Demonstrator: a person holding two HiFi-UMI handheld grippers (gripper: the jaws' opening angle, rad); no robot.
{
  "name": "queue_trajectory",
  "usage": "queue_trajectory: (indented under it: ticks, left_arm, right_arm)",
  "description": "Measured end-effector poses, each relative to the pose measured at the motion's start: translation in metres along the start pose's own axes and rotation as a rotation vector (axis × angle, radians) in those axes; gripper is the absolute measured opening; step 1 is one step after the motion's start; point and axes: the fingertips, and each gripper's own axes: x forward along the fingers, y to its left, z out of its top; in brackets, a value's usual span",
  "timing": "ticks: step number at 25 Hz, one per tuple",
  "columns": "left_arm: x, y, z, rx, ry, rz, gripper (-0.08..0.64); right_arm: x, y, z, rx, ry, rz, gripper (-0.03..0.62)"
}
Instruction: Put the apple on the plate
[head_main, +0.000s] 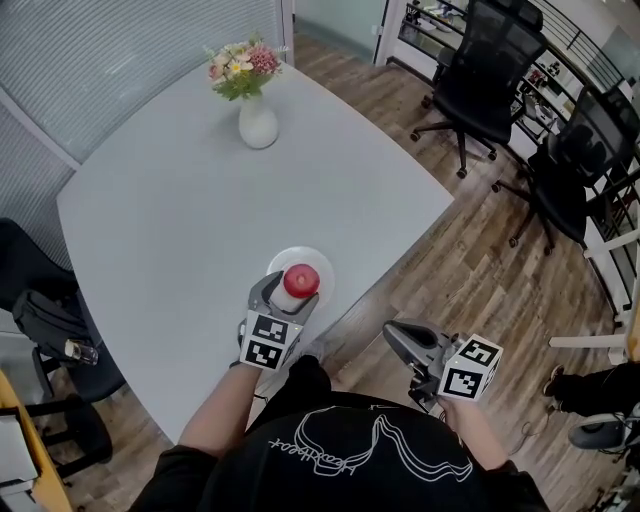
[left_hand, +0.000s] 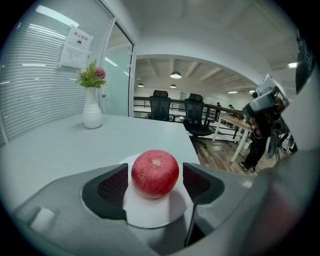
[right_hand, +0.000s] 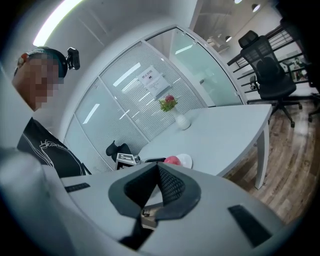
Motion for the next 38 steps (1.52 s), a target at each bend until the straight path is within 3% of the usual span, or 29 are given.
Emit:
queue_trajectory:
  ticks: [5,11,16,20,25,30,38]
  left_arm:
    - [-0.026,-0.005,0.011,-0.040,-0.034,0.009,0.330]
    - [-0.076,-0.026,0.040,-0.112,-0.111,-0.004,0.327]
    - [-0.126,-0.060,0.067,-0.201,-0.212,-0.093,0.308]
    - [-0.161,-0.090,0.083,-0.249,-0.275,-0.159,0.237]
    - [-0.195,-0.134,0.095,-0.222,-0.281,-0.273,0.049]
    - [-0.220,-0.165,0.107,-0.225,-0.310,-0.343,0.023]
    - [-0.247,-0.195,0.110,-0.123,-0.315,-0.331,0.020]
  right_arm:
    - [-0.004,0.021,0.007,-0.124,-0.015,0.016,0.009]
    - [-0.022,0.047,0.016,-0.146,-0.088,0.048,0.009]
    - [-0.030,0.073,0.007,-0.199,-0.078,0.082,0.009]
    - [-0.034,0.096,-0.003,-0.300,-0.021,0.097,0.009]
    - [-0.042,0.122,-0.001,-0.359,-0.014,0.121,0.009]
    - [-0.055,0.142,-0.002,-0.349,-0.034,0.157,0.008]
    - [-0.073,0.172,-0.010,-0.427,-0.042,0.188,0.008]
